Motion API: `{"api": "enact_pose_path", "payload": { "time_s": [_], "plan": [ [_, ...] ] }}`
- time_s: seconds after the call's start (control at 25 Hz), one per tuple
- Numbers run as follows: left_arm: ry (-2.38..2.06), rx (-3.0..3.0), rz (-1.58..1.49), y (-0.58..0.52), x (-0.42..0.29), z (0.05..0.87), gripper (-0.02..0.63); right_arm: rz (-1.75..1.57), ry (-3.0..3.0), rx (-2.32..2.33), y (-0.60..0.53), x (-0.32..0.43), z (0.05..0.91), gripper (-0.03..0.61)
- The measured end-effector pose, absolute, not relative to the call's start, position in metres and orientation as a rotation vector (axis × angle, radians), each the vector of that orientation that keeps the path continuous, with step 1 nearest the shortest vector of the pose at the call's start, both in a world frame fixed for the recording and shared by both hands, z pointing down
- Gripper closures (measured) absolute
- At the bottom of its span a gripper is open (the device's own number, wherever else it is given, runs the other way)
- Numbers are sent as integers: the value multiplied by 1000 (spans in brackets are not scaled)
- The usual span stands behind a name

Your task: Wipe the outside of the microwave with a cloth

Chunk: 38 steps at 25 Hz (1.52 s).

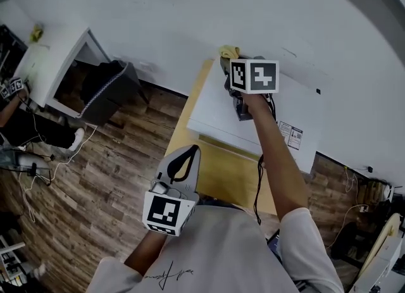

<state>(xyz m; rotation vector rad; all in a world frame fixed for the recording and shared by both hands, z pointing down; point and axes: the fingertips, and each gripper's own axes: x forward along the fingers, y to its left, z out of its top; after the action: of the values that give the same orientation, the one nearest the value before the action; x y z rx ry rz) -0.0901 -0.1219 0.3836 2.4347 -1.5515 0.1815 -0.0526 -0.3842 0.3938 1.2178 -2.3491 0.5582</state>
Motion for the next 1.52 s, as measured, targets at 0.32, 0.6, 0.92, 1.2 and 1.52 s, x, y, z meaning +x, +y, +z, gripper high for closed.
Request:
{"api": "enact_pose_path", "payload": {
  "time_s": [0.32, 0.6, 0.92, 1.2, 1.52],
  "plan": [
    [-1634, 2445, 184, -113, -65, 374, 623, 507, -2321, 1420, -343, 65, 360, 456],
    [-1561, 2504, 179, -133, -40, 361, 623, 499, -2158, 1633, -331, 177, 363, 456],
    [-1368, 2631, 127, -154, -19, 345, 624, 547, -1929, 1806, -314, 275, 382, 456],
    [-1218, 2688, 161, -157, -14, 349, 624, 602, -1747, 1883, -302, 317, 405, 456],
    [-1144, 2718, 205, -150, -25, 356, 624, 613, -1603, 1861, -299, 320, 437, 456]
  ]
}}
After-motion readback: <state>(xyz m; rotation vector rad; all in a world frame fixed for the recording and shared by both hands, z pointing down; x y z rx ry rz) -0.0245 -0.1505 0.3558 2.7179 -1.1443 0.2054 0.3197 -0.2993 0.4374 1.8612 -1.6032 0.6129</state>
